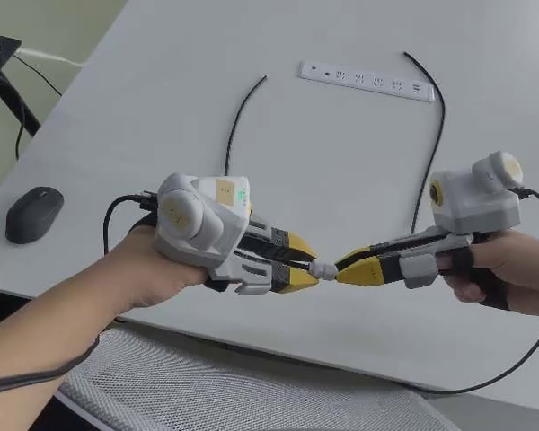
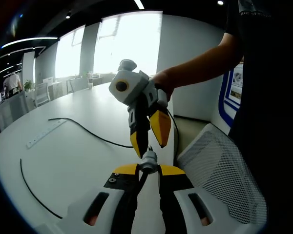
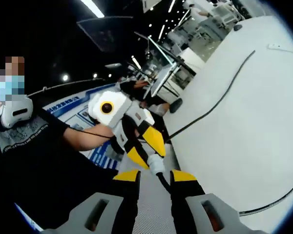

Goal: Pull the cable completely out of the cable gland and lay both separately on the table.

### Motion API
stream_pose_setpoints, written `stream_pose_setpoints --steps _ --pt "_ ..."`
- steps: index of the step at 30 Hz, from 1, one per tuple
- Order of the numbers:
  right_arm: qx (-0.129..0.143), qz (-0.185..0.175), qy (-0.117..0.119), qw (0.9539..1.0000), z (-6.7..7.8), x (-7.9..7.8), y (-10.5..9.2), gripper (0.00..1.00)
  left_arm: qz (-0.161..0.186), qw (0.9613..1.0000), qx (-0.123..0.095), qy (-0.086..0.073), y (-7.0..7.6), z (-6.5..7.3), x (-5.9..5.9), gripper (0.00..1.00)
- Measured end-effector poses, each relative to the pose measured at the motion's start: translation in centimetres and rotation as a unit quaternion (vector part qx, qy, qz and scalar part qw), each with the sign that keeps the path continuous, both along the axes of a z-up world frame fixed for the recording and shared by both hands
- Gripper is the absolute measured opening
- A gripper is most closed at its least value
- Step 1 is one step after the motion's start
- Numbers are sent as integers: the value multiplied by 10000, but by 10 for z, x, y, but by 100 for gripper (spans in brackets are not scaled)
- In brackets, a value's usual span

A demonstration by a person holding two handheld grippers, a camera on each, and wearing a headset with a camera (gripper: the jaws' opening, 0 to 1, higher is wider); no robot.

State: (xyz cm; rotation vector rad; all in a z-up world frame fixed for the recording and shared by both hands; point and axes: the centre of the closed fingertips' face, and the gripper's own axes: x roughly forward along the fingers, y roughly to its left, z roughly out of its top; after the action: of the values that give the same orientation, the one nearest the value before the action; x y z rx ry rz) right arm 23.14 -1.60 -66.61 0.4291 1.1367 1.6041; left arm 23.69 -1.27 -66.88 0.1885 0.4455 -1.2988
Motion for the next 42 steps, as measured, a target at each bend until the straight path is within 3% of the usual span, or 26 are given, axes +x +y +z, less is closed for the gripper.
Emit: stream_pose_setpoints --steps 1,3,9,14,18,20,26,28,33,34,36,40,42 --pt "14 -27 -64 10000 -1 1 1 19 -3 10000 -4 -12 0 0 0 15" --pt "-40 -112 144 9998 -1 1 2 17 1 10000 -16 -24 0 1 -1 15" --pt "3 -129 289 9995 2 -5 9 10 -76 9999 29 -80 -1 1 -4 15" --pt "-81 -34 -54 9999 1 -9 8 10 -58 10000 46 10 -2 -2 -5 15" --pt "-63 63 -662 9978 4 -7 7 9 -21 10000 -6 31 -2 0 -4 15" --pt "-59 84 -1080 9941 7 -5 8 9 28 10000 -69 57 -1 2 -3 15" --pt "-185 92 -2090 9777 14 -3 6 8 118 9995 -236 155 -1 9 -2 15" --pt "-173 154 -2508 9678 15 -4 5 8 132 9994 -273 188 -2 10 -2 15" --pt "-367 256 -3232 9453 12 -4 3 8 157 9991 -284 270 -4 9 -3 15" --pt "-407 321 -3452 9371 10 -4 3 8 158 9991 -284 275 -4 9 -3 15" --pt "-491 403 -3703 9268 8 -4 2 8 164 9991 -275 293 -5 8 -2 15" --pt "-548 463 -3968 9151 6 -5 4 9 173 9990 -252 322 -5 7 -2 15" --pt "-553 446 -3932 9167 5 -1 1 9 173 9991 -244 301 -5 7 -2 15"
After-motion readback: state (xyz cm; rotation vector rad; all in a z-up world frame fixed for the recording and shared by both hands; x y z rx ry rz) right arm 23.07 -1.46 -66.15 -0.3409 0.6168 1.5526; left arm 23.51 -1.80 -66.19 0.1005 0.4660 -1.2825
